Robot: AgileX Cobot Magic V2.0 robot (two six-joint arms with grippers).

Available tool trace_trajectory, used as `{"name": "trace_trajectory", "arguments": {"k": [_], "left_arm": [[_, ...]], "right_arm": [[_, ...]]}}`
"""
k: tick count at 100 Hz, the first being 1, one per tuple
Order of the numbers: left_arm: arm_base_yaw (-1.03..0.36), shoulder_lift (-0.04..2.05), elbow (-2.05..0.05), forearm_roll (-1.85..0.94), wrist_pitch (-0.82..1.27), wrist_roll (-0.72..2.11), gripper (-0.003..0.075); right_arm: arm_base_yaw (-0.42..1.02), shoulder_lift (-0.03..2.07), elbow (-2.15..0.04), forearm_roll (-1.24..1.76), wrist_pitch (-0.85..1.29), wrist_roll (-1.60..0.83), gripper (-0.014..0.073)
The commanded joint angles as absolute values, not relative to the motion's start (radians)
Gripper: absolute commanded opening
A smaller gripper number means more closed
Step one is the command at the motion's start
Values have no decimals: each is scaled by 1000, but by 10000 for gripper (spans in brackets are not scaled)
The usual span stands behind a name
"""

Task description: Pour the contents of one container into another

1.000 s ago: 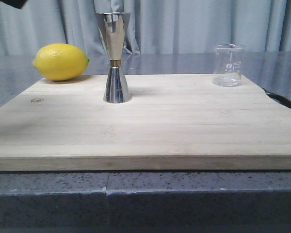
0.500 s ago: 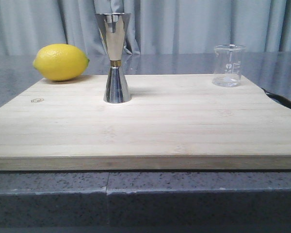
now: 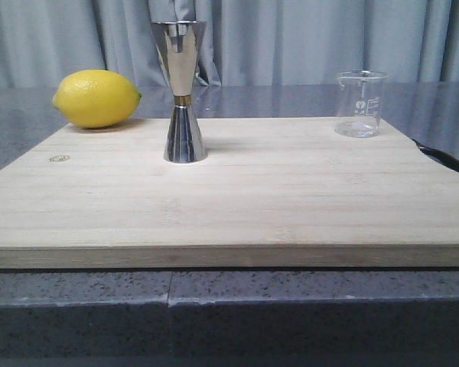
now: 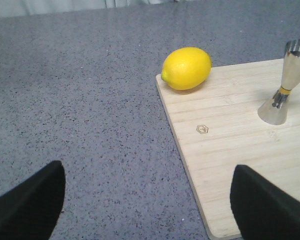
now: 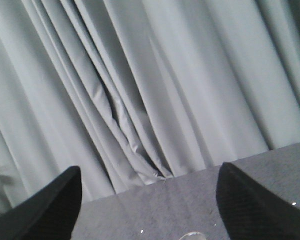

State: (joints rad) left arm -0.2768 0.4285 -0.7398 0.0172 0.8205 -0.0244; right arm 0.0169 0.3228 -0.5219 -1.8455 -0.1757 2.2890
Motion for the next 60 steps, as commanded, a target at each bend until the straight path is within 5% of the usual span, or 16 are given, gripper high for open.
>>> {"name": "trace_trajectory", "arguments": {"k": [1,9,22,40,60], "left_arm": [[-284,434,-760,19,721,-40,618],[-284,434,-760,19,709,-40,614],[-284,434,-760,19,702,-41,529],[-284,434,-760,19,702,-40,274],[-284,434,-760,19,702,-40,5]], "right_arm": [[18,316,-530,-1873,-82,2292,498],[18,314,-522,-1873,-78,2292,452],[18,314,-503,-1873,-78,2292,241],[18,314,-489,-1877,-80,2292,-1],[18,314,-487,-1877,-78,2292,-70]]}}
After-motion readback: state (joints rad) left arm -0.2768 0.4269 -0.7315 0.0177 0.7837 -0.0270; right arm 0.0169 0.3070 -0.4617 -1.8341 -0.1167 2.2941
